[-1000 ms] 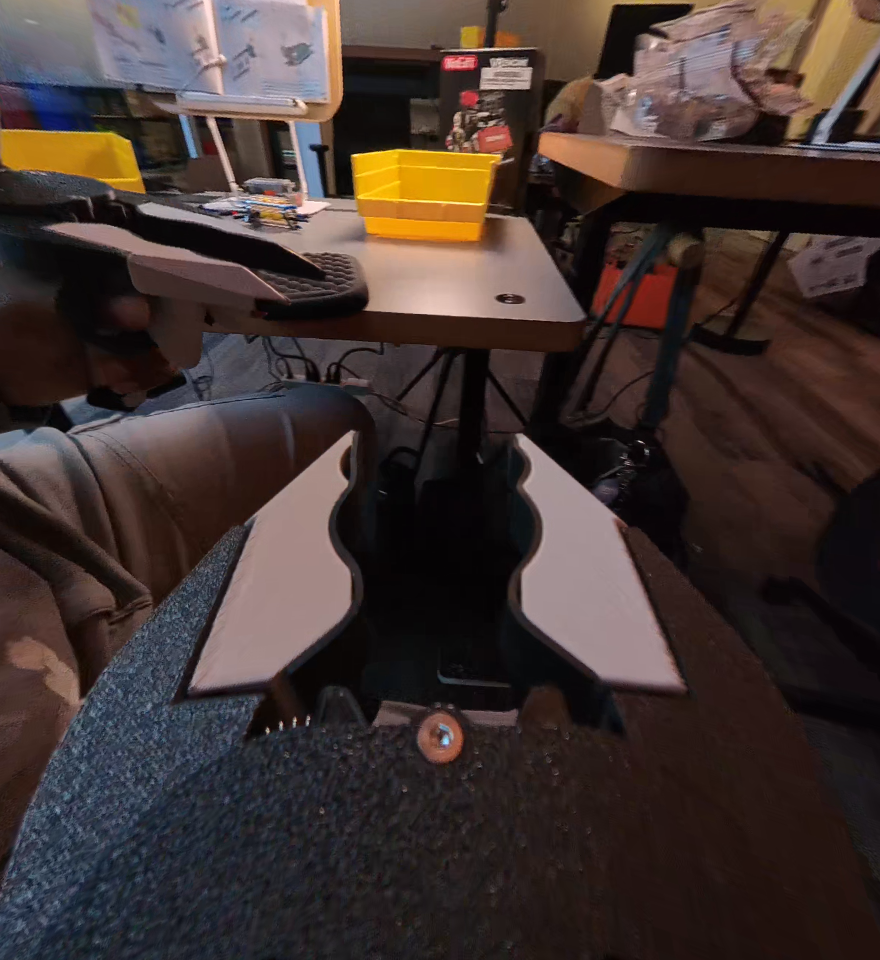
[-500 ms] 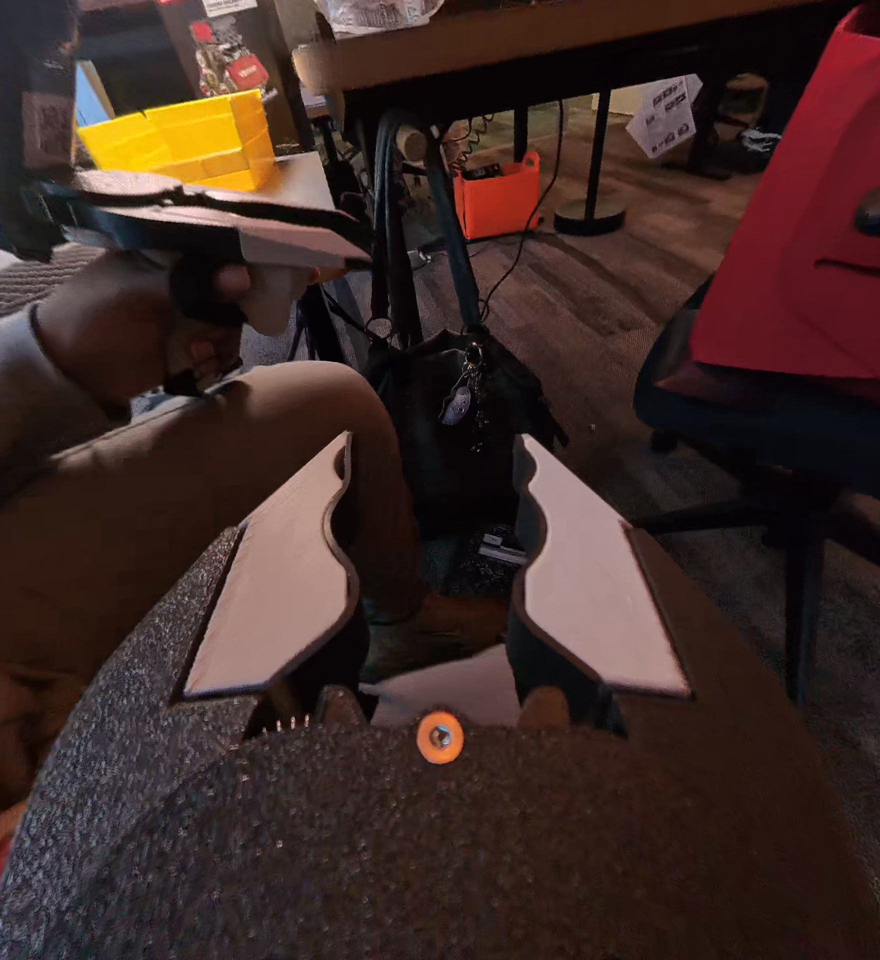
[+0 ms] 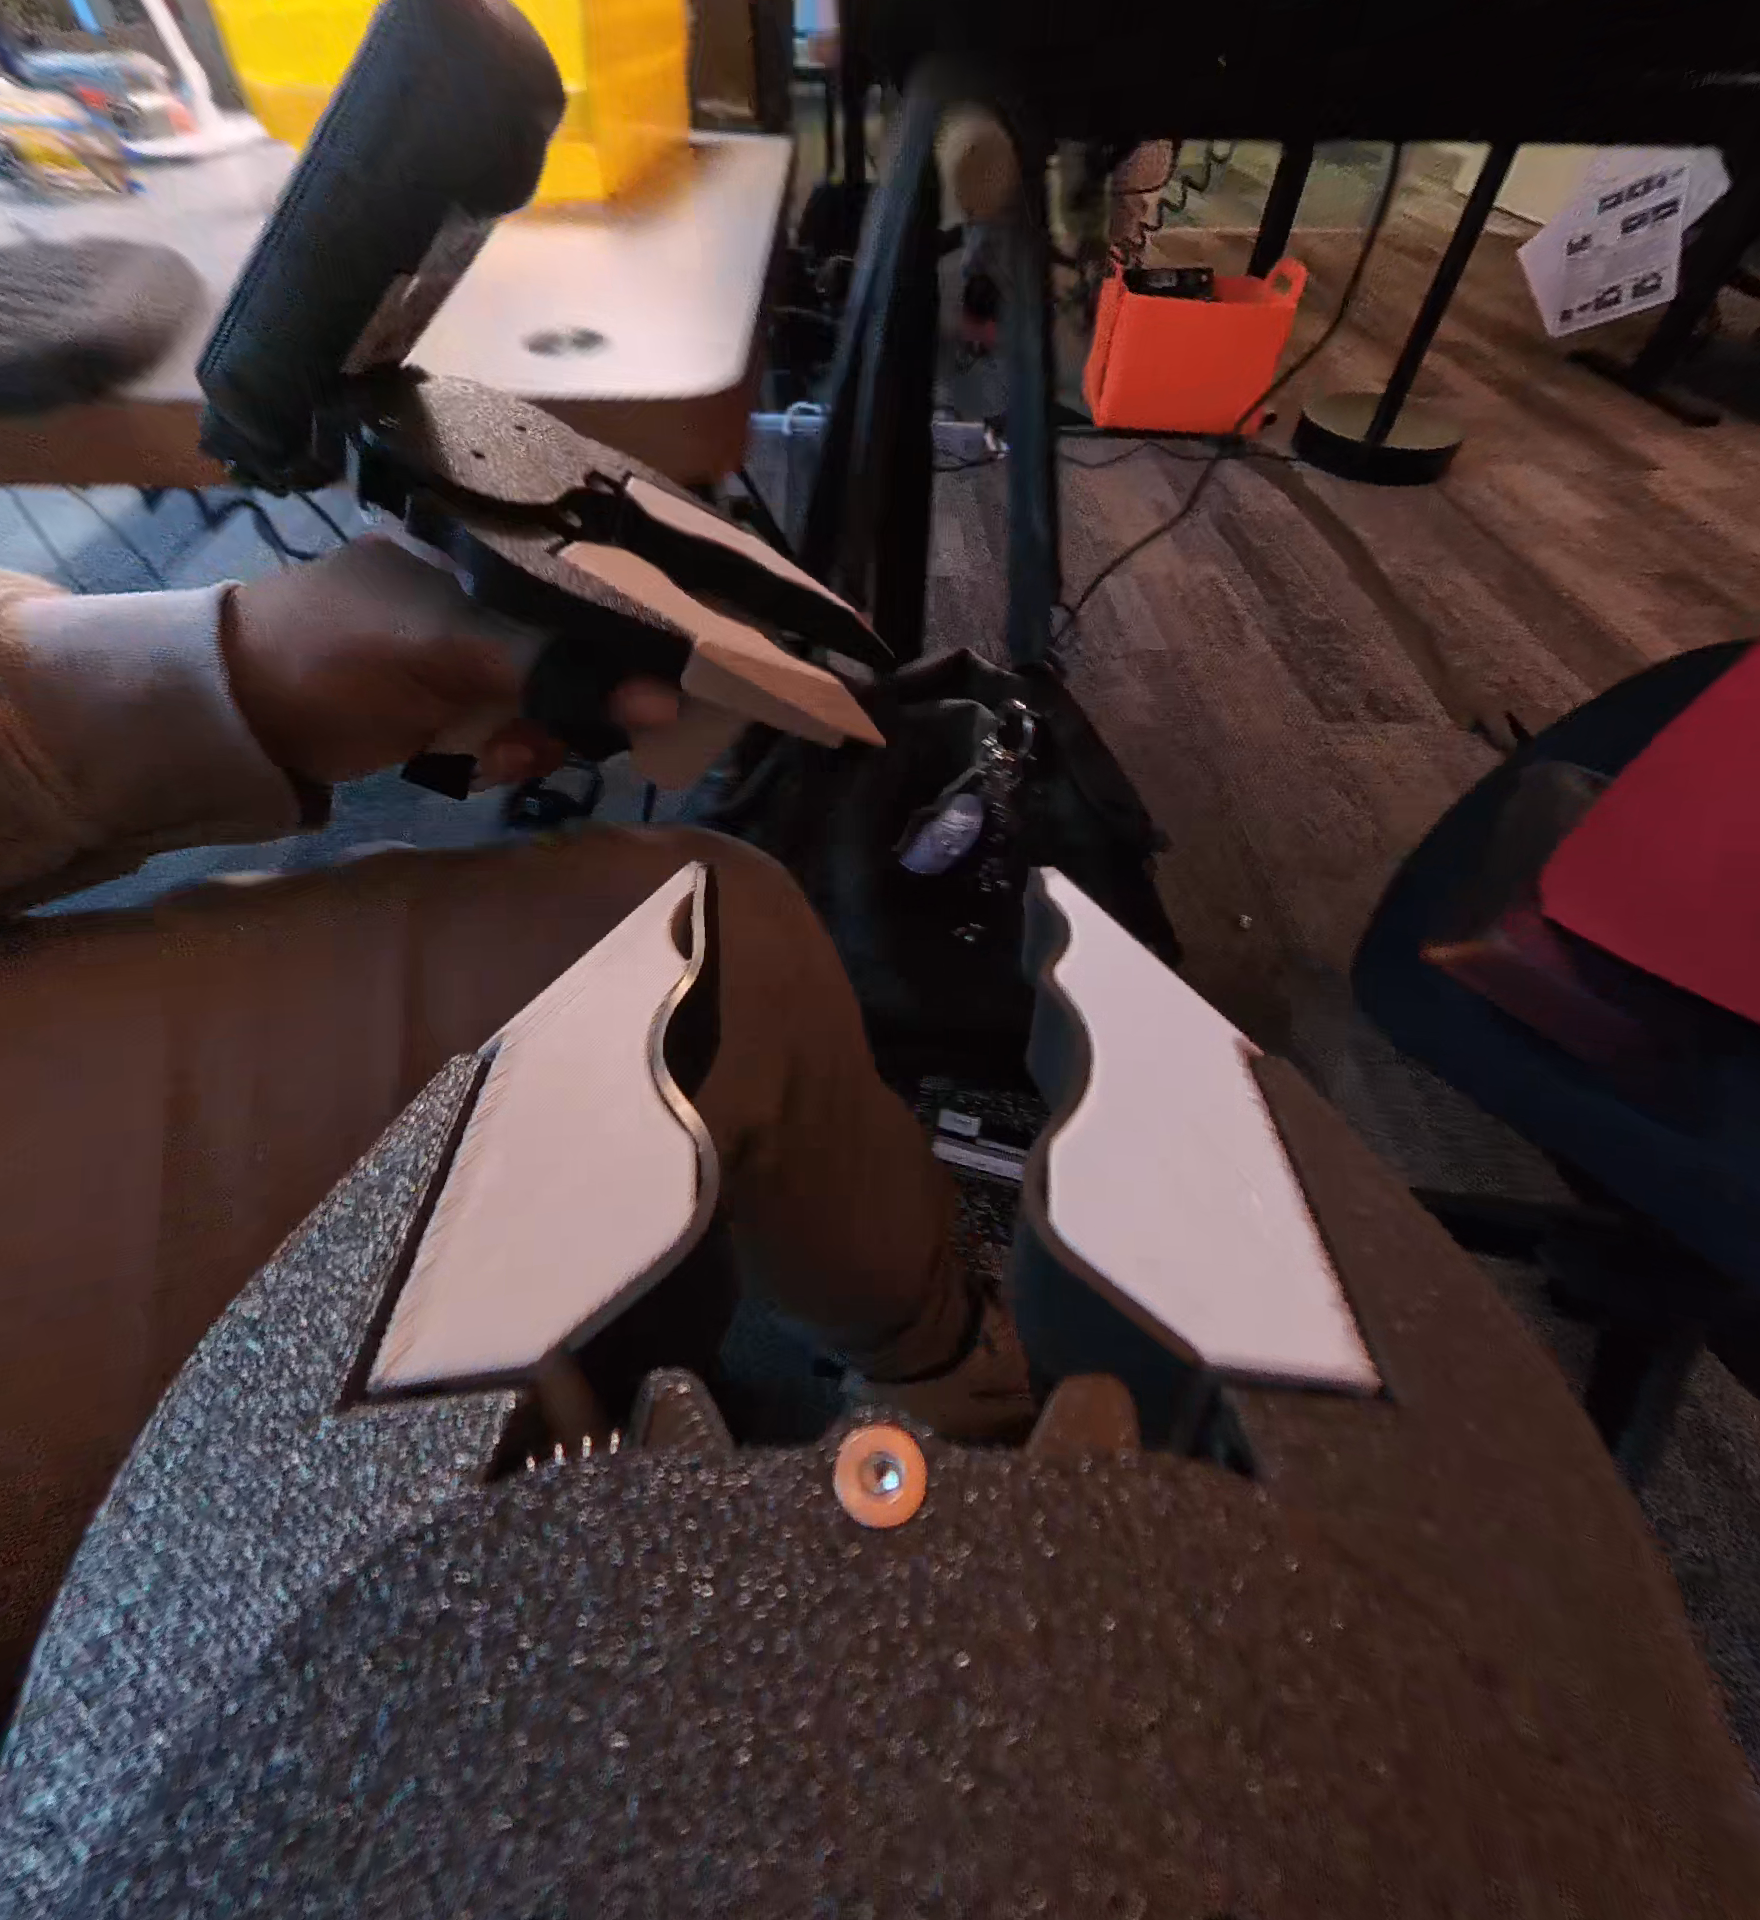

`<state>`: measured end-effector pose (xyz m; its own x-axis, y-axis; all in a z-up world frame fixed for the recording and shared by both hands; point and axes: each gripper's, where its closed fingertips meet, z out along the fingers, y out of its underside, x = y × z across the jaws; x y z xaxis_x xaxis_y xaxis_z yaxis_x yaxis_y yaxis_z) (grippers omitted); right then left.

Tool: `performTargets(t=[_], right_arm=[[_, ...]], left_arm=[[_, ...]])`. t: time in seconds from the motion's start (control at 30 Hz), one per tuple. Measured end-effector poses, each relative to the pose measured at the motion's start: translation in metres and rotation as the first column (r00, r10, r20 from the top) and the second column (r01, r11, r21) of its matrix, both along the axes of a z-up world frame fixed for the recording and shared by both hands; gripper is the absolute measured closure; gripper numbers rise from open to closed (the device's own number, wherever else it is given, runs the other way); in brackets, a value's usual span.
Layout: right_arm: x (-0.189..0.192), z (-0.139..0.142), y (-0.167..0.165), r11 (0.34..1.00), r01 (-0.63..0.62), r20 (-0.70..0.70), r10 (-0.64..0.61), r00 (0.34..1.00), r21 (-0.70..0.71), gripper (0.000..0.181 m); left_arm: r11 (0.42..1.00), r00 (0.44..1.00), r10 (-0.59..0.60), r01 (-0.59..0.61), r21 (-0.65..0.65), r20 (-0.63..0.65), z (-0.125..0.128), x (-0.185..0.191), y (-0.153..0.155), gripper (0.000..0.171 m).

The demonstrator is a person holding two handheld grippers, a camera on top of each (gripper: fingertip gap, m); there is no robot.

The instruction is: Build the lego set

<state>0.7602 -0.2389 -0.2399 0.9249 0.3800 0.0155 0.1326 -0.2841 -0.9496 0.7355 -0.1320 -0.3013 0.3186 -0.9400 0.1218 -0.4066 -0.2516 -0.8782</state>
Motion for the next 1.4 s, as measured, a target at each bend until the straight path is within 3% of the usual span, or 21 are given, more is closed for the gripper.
performTargets(t=[0.1,0.2,0.37,0.47,0.53,0.63,0.8,0.9,1.03,1.13,1.23,1.4], right_arm=[[0.050,-0.045,0.028,0.998,0.046,0.032,-0.045,0.998,-0.034,0.124],[0.094,-0.081,0.051,0.994,0.071,0.057,-0.067,0.996,-0.088,0.123],[0.127,-0.129,0.081,0.969,-0.033,0.070,0.052,0.996,-0.246,0.122],[0.133,-0.155,0.083,0.918,-0.140,0.071,0.179,0.981,-0.371,0.123],[0.145,-0.170,0.077,0.883,-0.190,0.078,0.245,0.966,-0.429,0.125],[0.168,-0.196,0.065,0.827,-0.221,0.109,0.319,0.941,-0.517,0.124],[0.189,-0.245,0.050,0.716,-0.309,0.018,0.409,0.913,-0.626,0.124],[0.196,-0.281,0.054,0.662,-0.361,-0.005,0.475,0.880,-0.657,0.124],[0.195,-0.315,0.081,0.638,-0.394,-0.054,0.483,0.874,-0.661,0.124],[0.192,-0.336,0.070,0.542,-0.433,-0.025,0.603,0.797,-0.720,0.124],[0.186,-0.340,0.056,0.452,-0.469,-0.146,0.584,0.798,-0.759,0.125],[0.202,-0.345,0.054,0.368,-0.466,-0.145,0.639,0.756,-0.805,0.124]], left_arm=[[0.996,0.990,-0.060,0.067,0.058,-0.127,-0.050,0.068,0.043,0.119],[0.998,0.992,-0.061,0.061,-0.006,-0.107,-0.083,0.137,0.109,0.119],[0.980,0.973,0.197,-0.199,-0.003,-0.123,-0.181,0.217,0.271,0.123],[0.909,0.906,0.388,-0.406,-0.094,-0.169,-0.260,0.243,0.361,0.121],[0.854,0.857,0.462,-0.499,-0.145,-0.229,-0.315,0.250,0.407,0.120],[0.812,0.784,0.512,-0.575,-0.098,-0.351,-0.394,0.246,0.457,0.117],[0.814,0.756,0.514,-0.579,-0.047,-0.404,-0.465,0.240,0.500,0.116],[0.827,0.768,0.499,-0.561,-0.045,-0.402,-0.486,0.238,0.508,0.116],[0.851,0.784,0.469,-0.524,-0.029,-0.405,-0.501,0.234,0.520,0.115],[0.871,0.795,0.442,-0.490,-0.010,-0.415,-0.516,0.230,0.533,0.117],[0.875,0.792,0.431,-0.484,-0.014,-0.432,-0.535,0.224,0.542,0.117],[0.876,0.799,0.417,-0.480,-0.041,-0.434,-0.564,0.226,0.552,0.117]])
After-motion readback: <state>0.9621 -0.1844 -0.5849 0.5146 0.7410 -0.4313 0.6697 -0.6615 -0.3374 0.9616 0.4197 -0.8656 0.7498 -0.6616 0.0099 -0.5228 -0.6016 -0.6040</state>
